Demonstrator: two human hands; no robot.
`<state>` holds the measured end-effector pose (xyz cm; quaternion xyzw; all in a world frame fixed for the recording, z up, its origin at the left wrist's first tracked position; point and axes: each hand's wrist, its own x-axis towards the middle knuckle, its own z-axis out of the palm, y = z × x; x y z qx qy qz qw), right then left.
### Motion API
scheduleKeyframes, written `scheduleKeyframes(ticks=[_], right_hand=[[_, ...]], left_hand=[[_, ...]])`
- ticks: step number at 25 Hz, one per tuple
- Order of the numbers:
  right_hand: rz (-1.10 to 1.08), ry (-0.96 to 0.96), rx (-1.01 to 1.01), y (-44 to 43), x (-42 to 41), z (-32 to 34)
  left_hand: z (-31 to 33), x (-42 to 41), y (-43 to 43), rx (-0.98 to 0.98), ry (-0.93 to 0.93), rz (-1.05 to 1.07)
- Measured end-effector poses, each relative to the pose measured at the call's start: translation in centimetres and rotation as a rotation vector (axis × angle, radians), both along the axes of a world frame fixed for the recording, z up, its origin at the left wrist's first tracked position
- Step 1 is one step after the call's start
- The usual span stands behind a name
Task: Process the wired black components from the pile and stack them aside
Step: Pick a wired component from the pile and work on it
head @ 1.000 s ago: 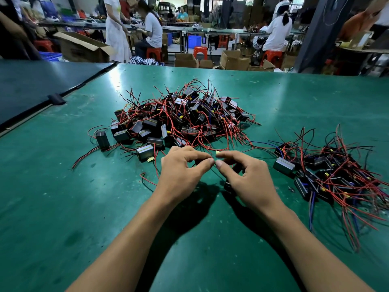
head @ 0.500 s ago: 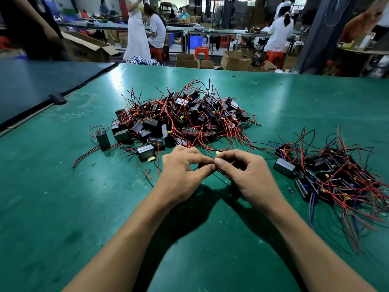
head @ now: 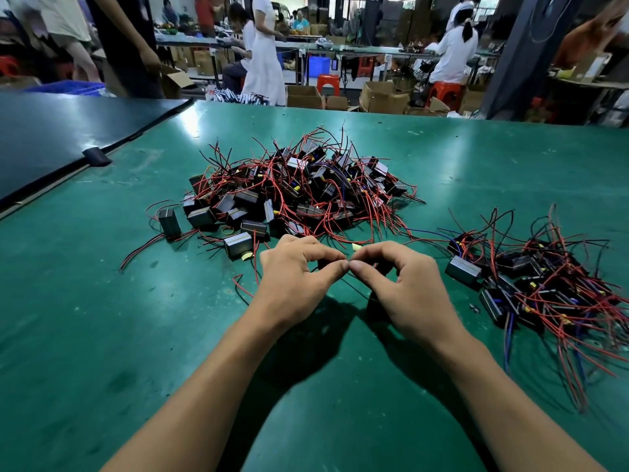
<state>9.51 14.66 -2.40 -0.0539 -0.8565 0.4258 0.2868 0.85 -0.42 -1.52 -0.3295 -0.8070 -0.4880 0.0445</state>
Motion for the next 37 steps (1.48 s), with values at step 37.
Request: scheduleKeyframes(ticks=[37], right_hand=[[0.150,-0.030,0.151,1.8,0.6,0.9]], left_hand=[[-0.6,-0.5,-0.1,-0.059,0.014,-0.086]])
